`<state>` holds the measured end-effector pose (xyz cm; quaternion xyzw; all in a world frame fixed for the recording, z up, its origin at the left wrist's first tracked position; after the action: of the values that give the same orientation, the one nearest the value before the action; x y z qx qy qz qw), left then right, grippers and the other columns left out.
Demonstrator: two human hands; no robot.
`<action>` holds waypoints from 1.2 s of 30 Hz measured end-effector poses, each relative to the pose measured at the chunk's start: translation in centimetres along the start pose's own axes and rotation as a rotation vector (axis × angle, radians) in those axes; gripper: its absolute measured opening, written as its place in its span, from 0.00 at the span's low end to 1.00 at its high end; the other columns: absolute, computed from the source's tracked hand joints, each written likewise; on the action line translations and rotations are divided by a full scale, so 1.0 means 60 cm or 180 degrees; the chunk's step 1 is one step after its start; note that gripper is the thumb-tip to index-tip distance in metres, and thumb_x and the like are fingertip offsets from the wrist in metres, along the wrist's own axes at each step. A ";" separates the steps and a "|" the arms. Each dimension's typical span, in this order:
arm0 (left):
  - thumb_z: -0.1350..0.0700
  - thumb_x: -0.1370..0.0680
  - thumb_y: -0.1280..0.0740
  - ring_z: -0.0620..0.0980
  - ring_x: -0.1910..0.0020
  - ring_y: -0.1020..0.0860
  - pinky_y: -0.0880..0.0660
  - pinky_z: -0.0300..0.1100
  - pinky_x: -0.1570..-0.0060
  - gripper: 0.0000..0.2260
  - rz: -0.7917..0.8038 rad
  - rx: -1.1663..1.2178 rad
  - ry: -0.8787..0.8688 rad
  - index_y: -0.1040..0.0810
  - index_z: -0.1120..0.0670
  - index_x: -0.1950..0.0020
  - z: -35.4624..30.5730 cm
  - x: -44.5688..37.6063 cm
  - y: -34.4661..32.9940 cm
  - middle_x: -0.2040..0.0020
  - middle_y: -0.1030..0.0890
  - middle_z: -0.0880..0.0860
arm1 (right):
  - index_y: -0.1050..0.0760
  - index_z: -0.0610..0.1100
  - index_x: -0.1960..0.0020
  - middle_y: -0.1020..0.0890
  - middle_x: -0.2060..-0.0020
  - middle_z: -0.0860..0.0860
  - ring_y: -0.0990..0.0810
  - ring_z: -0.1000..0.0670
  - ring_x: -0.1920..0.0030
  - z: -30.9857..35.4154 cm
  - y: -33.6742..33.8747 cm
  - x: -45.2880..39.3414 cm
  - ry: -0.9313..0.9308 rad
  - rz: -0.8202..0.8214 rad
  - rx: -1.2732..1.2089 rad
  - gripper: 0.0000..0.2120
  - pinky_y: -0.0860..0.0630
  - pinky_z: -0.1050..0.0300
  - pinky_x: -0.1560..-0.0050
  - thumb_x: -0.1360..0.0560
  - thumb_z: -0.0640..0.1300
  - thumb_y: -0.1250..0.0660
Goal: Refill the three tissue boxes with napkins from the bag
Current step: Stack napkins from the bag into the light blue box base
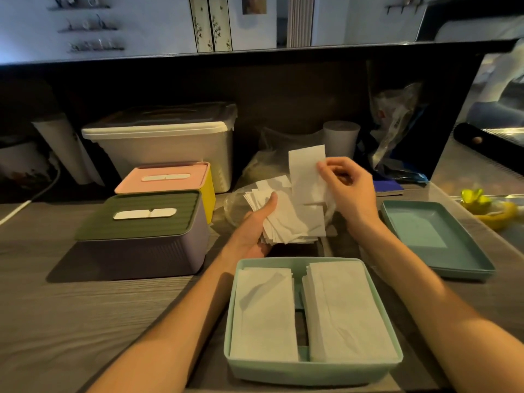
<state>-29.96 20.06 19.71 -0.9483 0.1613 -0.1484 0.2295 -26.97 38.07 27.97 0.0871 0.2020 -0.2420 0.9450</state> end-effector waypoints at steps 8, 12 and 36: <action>0.37 0.20 0.37 0.54 0.46 0.15 0.19 0.54 0.43 0.24 -0.0086 0.0128 -0.0080 0.23 0.51 0.32 -0.004 0.002 -0.001 0.43 0.15 0.55 | 0.16 0.47 0.47 0.14 0.54 0.51 0.16 0.55 0.53 0.009 -0.041 0.021 -0.0376 0.1112 -0.0020 0.09 0.23 0.65 0.60 0.22 0.50 0.27; 0.31 0.21 0.46 0.54 0.49 0.14 0.18 0.50 0.49 0.26 0.0192 -0.0002 -0.0059 0.22 0.48 0.38 -0.012 0.013 -0.021 0.45 0.14 0.55 | 0.17 0.49 0.48 0.15 0.58 0.55 0.16 0.56 0.56 -0.002 -0.048 0.024 -0.0032 0.1167 0.1117 0.11 0.22 0.64 0.58 0.24 0.55 0.26; 0.47 0.20 0.36 0.61 0.44 0.19 0.24 0.57 0.42 0.16 -0.0010 0.0286 -0.0145 0.21 0.54 0.37 -0.017 0.015 -0.004 0.40 0.17 0.62 | 0.18 0.45 0.42 0.14 0.50 0.52 0.14 0.54 0.48 0.018 -0.032 0.013 -0.0397 0.1374 -0.0418 0.10 0.18 0.60 0.52 0.20 0.49 0.30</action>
<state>-29.44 19.53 20.87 -0.9404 0.1478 -0.1342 0.2753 -26.91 35.80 28.46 0.0514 0.1352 -0.0256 0.9892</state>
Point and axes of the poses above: each hand's wrist, its own x-axis away from the middle knuckle, its own y-axis out of the back of the hand, z = x × y, the point moved 7 cm from there along -x, towards the middle knuckle
